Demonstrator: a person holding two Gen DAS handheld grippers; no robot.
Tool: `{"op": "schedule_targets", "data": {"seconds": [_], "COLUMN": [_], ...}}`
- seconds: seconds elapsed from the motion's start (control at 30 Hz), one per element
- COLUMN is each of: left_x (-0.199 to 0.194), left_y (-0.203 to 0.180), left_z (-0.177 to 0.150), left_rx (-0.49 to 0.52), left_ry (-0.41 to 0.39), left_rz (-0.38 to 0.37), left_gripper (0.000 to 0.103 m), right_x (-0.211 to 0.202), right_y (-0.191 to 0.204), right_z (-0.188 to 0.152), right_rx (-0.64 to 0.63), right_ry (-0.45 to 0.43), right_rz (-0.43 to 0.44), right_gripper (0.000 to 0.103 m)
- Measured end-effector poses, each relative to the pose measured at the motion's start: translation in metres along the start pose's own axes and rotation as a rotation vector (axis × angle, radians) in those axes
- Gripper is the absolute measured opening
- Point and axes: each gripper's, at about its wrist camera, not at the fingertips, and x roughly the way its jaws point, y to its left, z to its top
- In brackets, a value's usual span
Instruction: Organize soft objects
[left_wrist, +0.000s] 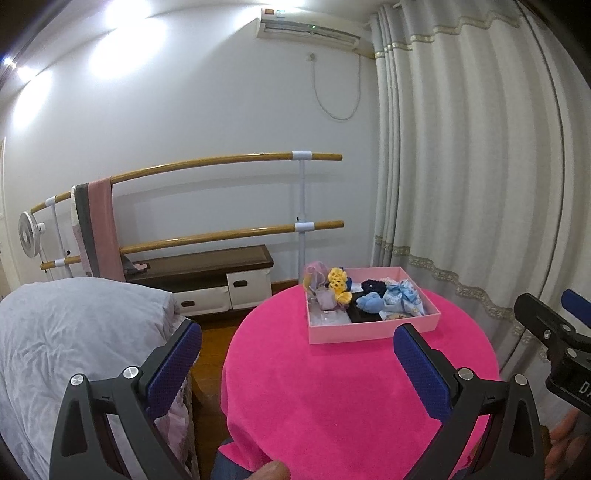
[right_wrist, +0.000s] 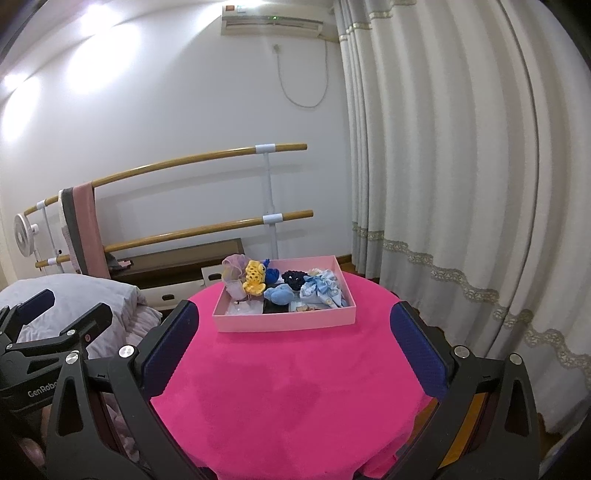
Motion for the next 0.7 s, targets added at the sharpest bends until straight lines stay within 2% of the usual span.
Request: {"op": "schedule_targets", "data": {"seconds": [0.7], "left_x": [0.0025], "left_y": [-0.0034], "left_z": [0.0000], "left_rx": [-0.005], "left_ry": [0.011], "left_rz": [0.006], "left_gripper": [0.103], "right_x": [0.0005], "right_y": [0.0035], "right_z": [-0.0024], "right_rx": [-0.005], "right_ry": [0.001], "right_rz": [-0.004], "right_gripper": [0.103]}}
